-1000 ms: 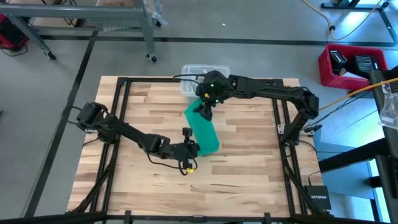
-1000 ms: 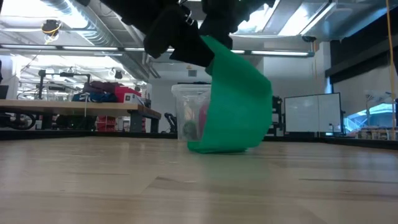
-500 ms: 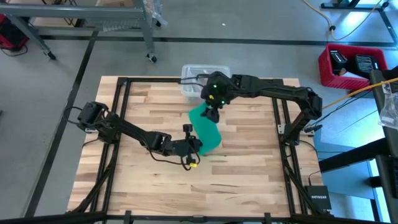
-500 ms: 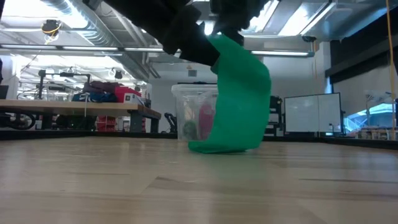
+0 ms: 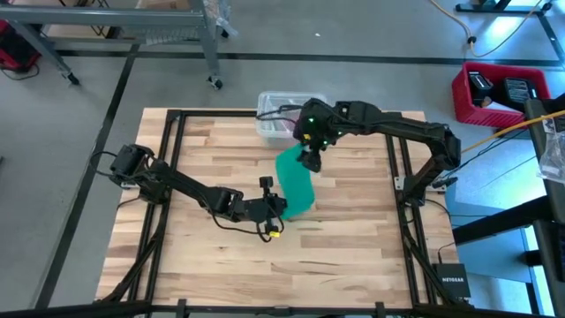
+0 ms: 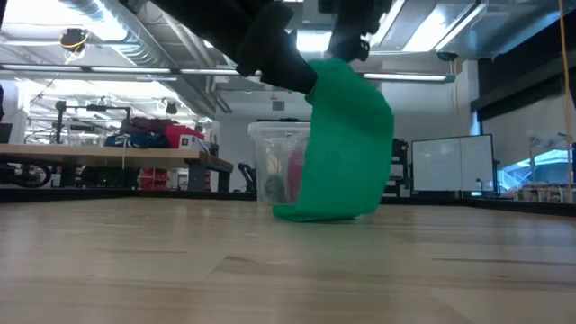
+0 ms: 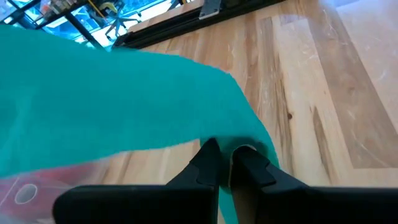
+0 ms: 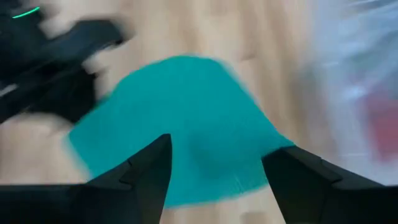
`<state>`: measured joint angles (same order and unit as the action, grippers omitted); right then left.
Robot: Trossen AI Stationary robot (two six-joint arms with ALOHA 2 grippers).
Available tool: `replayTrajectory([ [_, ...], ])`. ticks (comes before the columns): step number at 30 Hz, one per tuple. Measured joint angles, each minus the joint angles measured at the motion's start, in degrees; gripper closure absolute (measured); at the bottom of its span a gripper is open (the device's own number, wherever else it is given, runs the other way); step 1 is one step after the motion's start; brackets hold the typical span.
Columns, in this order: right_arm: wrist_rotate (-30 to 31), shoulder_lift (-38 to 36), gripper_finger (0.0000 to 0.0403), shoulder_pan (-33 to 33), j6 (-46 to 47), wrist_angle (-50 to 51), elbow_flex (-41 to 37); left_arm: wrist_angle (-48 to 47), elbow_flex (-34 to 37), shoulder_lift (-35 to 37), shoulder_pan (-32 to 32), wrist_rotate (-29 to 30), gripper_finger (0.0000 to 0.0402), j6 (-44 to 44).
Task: Roll bandage
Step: Roll the green bandage
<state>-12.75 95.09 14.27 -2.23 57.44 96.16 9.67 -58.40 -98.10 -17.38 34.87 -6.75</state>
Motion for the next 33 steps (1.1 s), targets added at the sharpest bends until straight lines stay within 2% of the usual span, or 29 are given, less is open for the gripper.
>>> replayTrajectory([
  [3,-2.49,0.02,0.0158,-0.02,-3.64,9.58,3.92,-0.02,-0.01,0.02,0.25,0.0,0.0388,-0.14],
  [6,2.27,-1.66,0.0158,-0.01,-4.01,13.8,6.97,0.0,-0.01,0.02,0.26,0.0,0.0386,-0.06],
  [13,7.06,-8.08,0.0158,0.0,-3.5,12.51,9.05,0.27,-0.01,0.06,0.42,0.0,0.039,-0.65],
  [17,8.01,-13.06,0.0158,-0.94,-1.14,14.83,6.9,0.2,-0.01,0.59,0.57,0.02,0.0387,-1.12],
  [20,9.35,-18.55,0.0158,-3.44,-0.83,13.3,1.7,0.16,-0.01,2.94,0.57,0.28,0.0386,-2.39],
  [23,12.67,-24.95,0.0158,-6.6,0.25,6.6,-6.75,0.14,-0.01,7.07,0.87,1.88,0.0386,-5.13],
  [29,14.87,-38.0,0.0158,-12.32,-1.05,-19.98,-30.79,-0.07,-0.01,17.01,2.38,3.21,0.0385,-12.91],
  [33,14.77,-41.31,0.0158,-13.65,-1.22,-37.26,-45.54,0.02,-0.05,21.98,3.36,3.21,0.0385,-14.96],
])
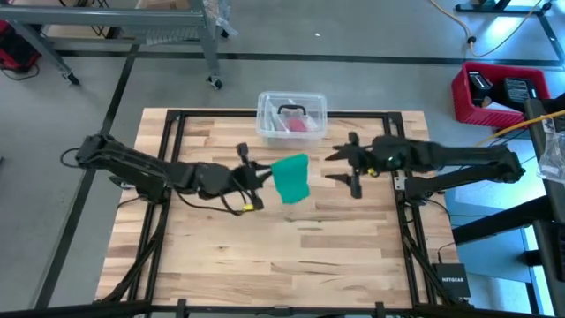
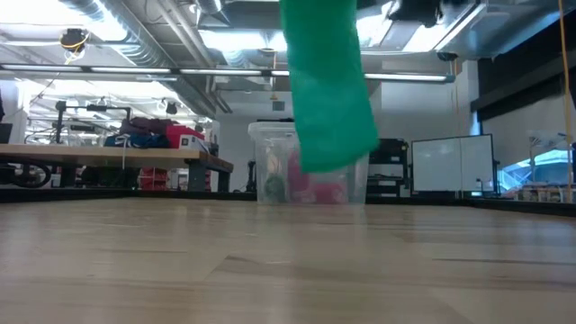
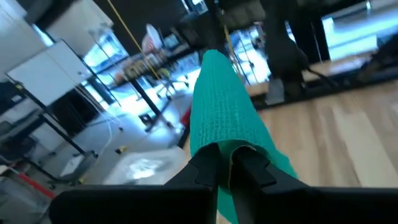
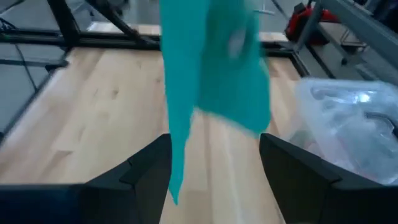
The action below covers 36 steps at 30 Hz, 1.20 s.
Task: Roll bandage
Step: Roll the green bandage
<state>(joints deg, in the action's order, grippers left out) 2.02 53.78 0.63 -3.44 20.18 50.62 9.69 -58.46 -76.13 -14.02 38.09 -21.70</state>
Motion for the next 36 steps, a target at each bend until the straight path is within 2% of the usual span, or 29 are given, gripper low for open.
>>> replayTrajectory([
  [3,1.53,0.86,0.0158,0.13,-0.01,-10.65,-7.59,-0.16,0.0,2.39,0.48,0.0,0.0385,-1.78],
  [7,4.11,5.02,0.0158,0.13,-2.82,-21.54,-13.86,0.28,0.0,3.77,0.53,-0.02,0.0385,-2.53],
  [13,2.91,14.8,0.0158,0.13,-6.13,-36.58,-15.72,-0.16,0.0,3.34,0.64,-0.55,0.0385,-2.28],
  [17,4.17,20.8,0.0158,0.13,-7.58,-44.4,-15.7,-0.2,0.0,3.25,0.68,-0.57,0.0385,-2.22],
  [22,-6.56,23.08,0.0164,-0.45,-6.24,-46.71,-15.7,-0.31,0.0,3.27,0.68,-0.57,0.0385,-2.5],
  [24,-7.76,22.62,0.0184,-0.98,-5.05,-46.92,-15.7,-0.32,0.0,3.27,0.68,-0.57,0.0385,-2.5],
  [26,-7.6,21.57,0.0222,-2.2,-4.48,-47.21,-15.66,-0.56,0.0,3.27,0.68,-0.58,0.0385,-2.5],
  [31,-7.17,18.2,0.037,-5.38,-5.88,-47.02,-13.05,-0.56,0.0,3.26,0.88,-0.57,0.0385,-3.3],
  [32,-7.17,17.23,0.0385,-6.25,-7.28,-46.67,-12.49,-0.58,0.0,3.26,0.93,-0.59,0.0385,-3.72],
  [36,-6.53,12.68,0.0378,-9.92,-8.96,-44.3,-7.52,-1.68,0.0,3.25,1.01,-0.57,0.0385,-3.83],
])
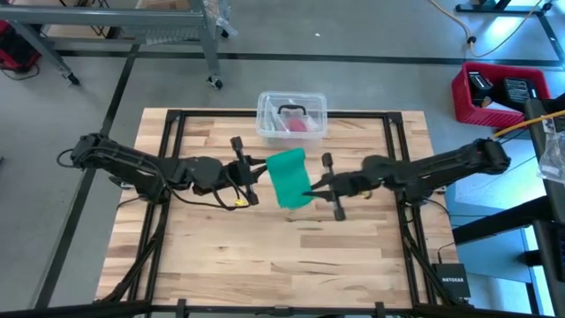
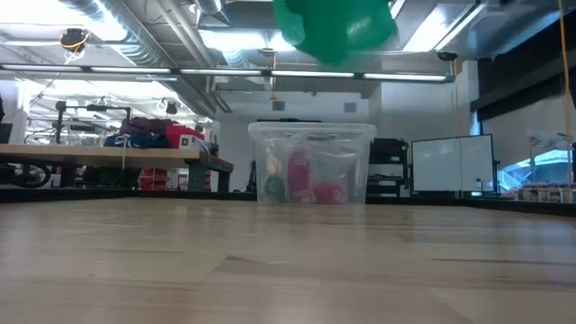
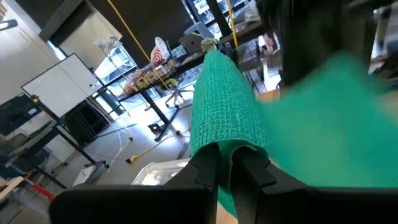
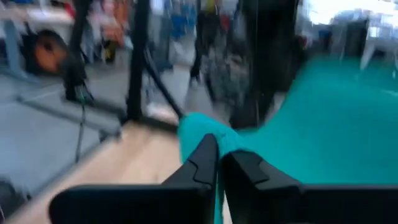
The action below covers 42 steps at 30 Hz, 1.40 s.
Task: Roll bandage
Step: Roll the green bandage
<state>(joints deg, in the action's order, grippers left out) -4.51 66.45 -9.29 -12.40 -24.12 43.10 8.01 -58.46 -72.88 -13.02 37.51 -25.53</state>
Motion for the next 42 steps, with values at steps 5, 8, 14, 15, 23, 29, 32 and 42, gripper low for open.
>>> replayTrajectory([
  [5,-0.05,-3.51,0.0397,-2.15,-3.81,7.17,11.42,-3.49,0.02,-0.43,0.0,-0.02,0.0385,2.03],
  [8,1.06,-3.26,0.0392,-1.29,-6.71,9.9,19.13,-4.1,0.0,-1.54,0.0,-1.15,0.0385,3.31],
  [14,7.25,0.51,0.0398,5.25,-11.84,15.63,32.85,-4.35,0.02,-6.81,-0.17,-6.2,0.0385,6.28],
  [15,7.43,1.4,0.0398,6.85,-11.98,16.33,34.72,-4.39,0.02,-7.89,-0.51,-6.39,0.0385,6.98],
  [23,10.26,6.59,0.0397,19.22,-10.98,23.48,41.0,0.31,0.04,-13.1,-4.74,-13.13,0.0385,9.71],
  [29,10.86,7.69,0.0397,27.09,-10.27,24.31,41.06,-1.15,0.04,-13.14,-6.99,-21.7,0.0385,17.68],
  [32,10.89,7.96,0.0397,29.87,-9.59,24.41,41.08,-2.06,0.04,-13.16,-7.97,-25.36,0.0385,21.2],
  [42,13.62,8.66,0.0323,32.71,-6.89,43.71,41.08,-3.41,0.04,-13.12,-9.51,-30.93,0.0385,29.67],
])
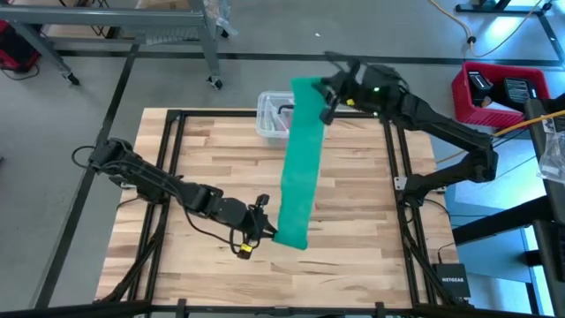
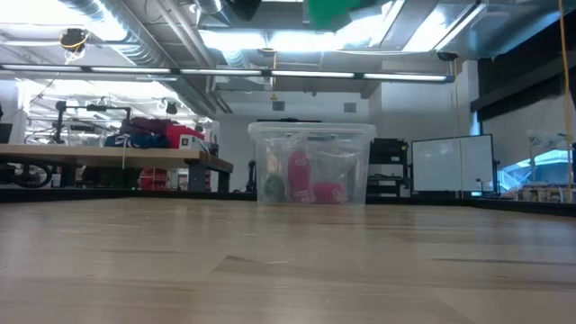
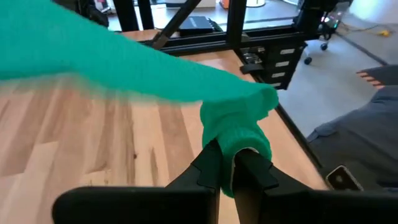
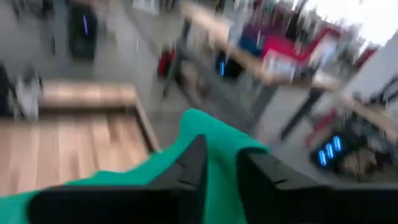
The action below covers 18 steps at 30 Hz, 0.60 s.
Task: Roll bandage
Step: Roll the green bandage
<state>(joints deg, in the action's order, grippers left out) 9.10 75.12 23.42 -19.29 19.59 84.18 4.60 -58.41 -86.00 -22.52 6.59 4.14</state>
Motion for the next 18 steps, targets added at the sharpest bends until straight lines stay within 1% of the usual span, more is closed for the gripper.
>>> replayTrajectory([
  [5,5.73,0.26,0.0217,-0.11,-0.29,14.59,-0.02,0.91,0.0,0.33,0.0,-0.06,0.0385,3.71],
  [7,8.91,0.25,0.0181,-0.11,-0.3,18.85,-0.02,0.74,0.0,0.35,0.0,-0.04,0.0385,5.78],
  [9,10.42,-0.04,0.0151,-0.11,-0.18,22.51,-0.02,0.5,0.0,0.35,0.0,-0.04,0.0385,7.27],
  [12,10.72,-0.77,0.012,-0.11,0.02,25.54,-0.02,0.95,0.0,0.34,0.0,-0.04,0.0385,7.76],
  [15,10.31,-0.83,0.0105,-0.11,-0.02,24.77,-0.02,2.19,0.0,0.35,0.0,-0.5,0.0385,7.83],
  [17,8.15,-0.35,0.01,-0.11,-0.04,23.33,-0.02,2.77,0.0,0.35,0.06,-2.41,0.0385,7.97],
  [18,6.16,-0.17,0.01,-0.11,-0.04,22.52,-0.02,2.73,0.0,0.35,0.26,-3.58,0.0385,8.44],
])
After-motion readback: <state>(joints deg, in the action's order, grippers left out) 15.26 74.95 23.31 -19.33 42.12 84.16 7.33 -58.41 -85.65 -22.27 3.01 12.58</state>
